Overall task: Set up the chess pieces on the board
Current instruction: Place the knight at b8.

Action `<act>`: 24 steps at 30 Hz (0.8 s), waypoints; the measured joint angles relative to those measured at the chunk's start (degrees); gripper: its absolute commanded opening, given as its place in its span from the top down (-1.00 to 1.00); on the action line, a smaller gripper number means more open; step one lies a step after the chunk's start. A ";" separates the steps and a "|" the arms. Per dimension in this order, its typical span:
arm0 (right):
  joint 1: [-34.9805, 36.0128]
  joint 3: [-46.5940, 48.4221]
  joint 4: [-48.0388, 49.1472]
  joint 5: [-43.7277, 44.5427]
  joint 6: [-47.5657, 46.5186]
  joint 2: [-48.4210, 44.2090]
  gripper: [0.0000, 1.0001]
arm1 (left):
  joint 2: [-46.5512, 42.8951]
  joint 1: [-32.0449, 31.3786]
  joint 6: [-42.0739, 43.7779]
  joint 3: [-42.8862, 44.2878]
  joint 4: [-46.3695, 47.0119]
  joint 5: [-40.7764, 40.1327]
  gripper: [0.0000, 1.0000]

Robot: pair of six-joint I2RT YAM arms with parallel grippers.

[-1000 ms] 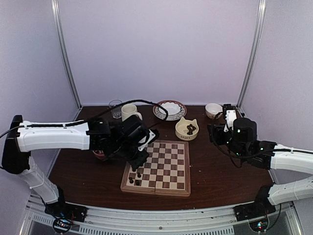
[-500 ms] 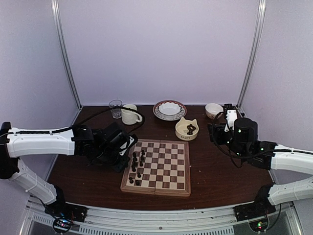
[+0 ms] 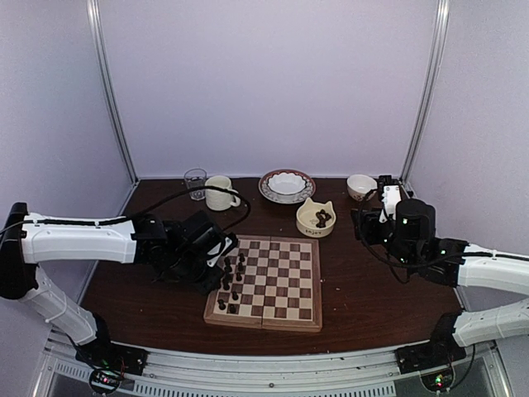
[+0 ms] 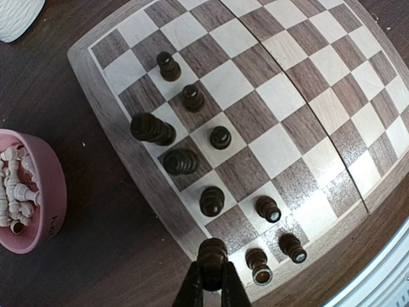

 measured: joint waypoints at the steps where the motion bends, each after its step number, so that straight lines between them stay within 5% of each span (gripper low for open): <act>1: 0.00 0.00 0.00 0.02 -0.02 0.00 -0.26 | 0.15 0.00 0.00 0.00 0.20 0.31 1.00; 24: 0.00 0.00 0.00 0.00 -0.22 -0.02 -0.26 | 5.81 0.00 -0.02 0.02 0.87 4.87 0.98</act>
